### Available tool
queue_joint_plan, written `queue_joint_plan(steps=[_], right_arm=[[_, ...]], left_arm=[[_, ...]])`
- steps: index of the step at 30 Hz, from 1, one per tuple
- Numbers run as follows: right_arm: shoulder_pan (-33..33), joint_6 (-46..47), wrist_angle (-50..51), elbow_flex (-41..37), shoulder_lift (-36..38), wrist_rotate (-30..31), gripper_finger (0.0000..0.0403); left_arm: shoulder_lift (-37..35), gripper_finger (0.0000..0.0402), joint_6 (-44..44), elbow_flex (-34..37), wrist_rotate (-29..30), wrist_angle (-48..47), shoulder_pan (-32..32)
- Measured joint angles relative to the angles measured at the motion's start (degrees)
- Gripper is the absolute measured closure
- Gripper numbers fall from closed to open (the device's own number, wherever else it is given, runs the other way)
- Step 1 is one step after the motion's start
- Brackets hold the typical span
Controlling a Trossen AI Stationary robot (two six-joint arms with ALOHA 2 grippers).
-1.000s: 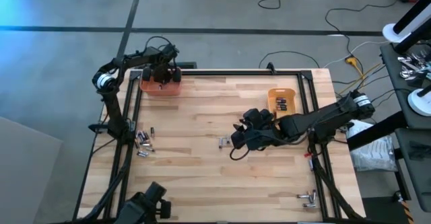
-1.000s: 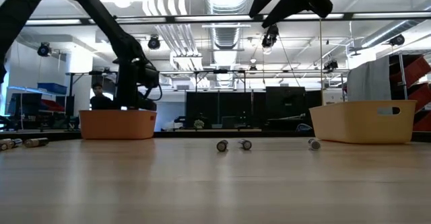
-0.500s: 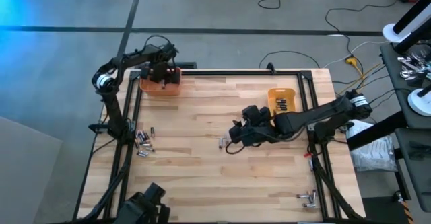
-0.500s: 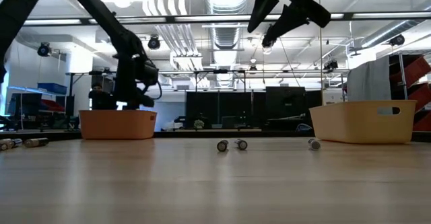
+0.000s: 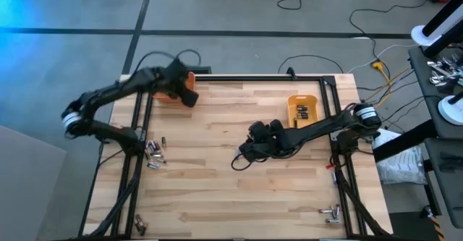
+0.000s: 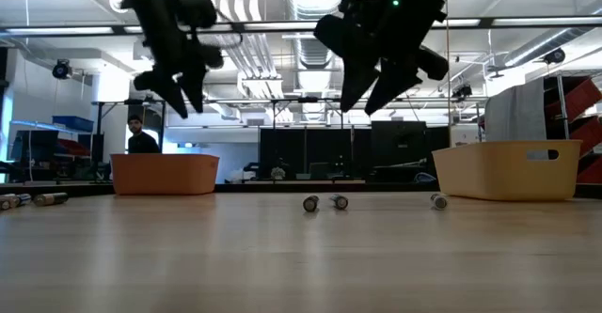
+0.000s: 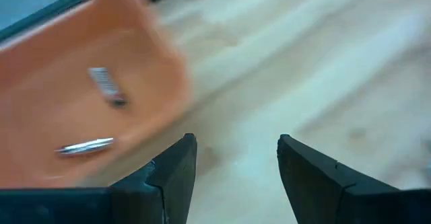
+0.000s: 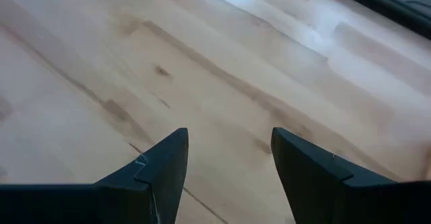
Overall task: Sort batteries
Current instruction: Put the silver battery into the orange bin
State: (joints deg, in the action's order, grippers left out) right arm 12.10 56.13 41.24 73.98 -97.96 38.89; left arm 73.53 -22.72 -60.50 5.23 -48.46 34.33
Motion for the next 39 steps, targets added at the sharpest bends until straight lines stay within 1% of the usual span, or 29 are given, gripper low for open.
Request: queue_joint_plan(steps=[2, 5, 9, 14, 18, 20, 22, 24, 29, 31, 34, 39], right_arm=[[0.3, 0.25, 0.0, 0.85, -0.4, 0.54, 0.0199], [0.98, 0.28, 0.04, 2.09, -0.04, 4.08, 0.0202], [1.31, -0.79, 0.03, 3.39, 1.56, 7.25, 0.0207], [1.82, -1.17, 0.71, 3.43, 5.0, 7.77, 0.0213], [3.25, -4.74, 0.75, 3.4, 9.97, 7.69, 0.0216], [3.62, -7.63, 0.71, 3.4, 12.58, 7.71, 0.0216], [3.66, -10.33, 0.89, 3.38, 15.26, 7.8, 0.0215], [3.59, -12.8, 0.87, 3.41, 17.79, 8.08, 0.0216], [3.62, -19.58, 1.04, 3.38, 23.33, 8.58, 0.0218], [4.32, -22.03, 1.07, 3.38, 25.89, 6.84, 0.0216], [5.93, -26.02, 2.26, 3.4, 30.16, 2.87, 0.0217], [8.85, -30.14, 6.32, 3.43, 37.09, -0.79, 0.0223]], left_arm=[[-4.0, 0.0216, -4.15, 3.93, -0.04, 3.51, -4.94], [-8.8, 0.0216, -9.95, 9.66, 0.09, 9.19, -12.73], [-12.73, 0.0216, -16.68, 15.81, 1.46, 18.94, -24.33], [-11.79, 0.0216, -23.22, 20.91, 8.83, 30.79, -38.07], [-7.18, 0.0216, -26.94, 21.58, 14.4, 34.93, -46.24], [-4.15, 0.0216, -31.31, 20.41, 16.14, 35.0, -48.29], [-0.71, 0.0216, -36.8, 18.75, 16.71, 35.07, -48.85], [3.21, 0.0216, -40.0, 16.63, 16.75, 34.99, -48.91], [14.21, 0.0216, -41.56, 8.62, 16.77, 34.68, -48.89], [18.88, 0.0216, -41.71, 4.18, 16.79, 33.38, -48.87], [26.16, 0.0216, -42.88, -3.46, 16.8, 27.84, -48.69], [37.32, 0.0216, -46.38, -17.37, 16.75, 10.78, -48.41]])
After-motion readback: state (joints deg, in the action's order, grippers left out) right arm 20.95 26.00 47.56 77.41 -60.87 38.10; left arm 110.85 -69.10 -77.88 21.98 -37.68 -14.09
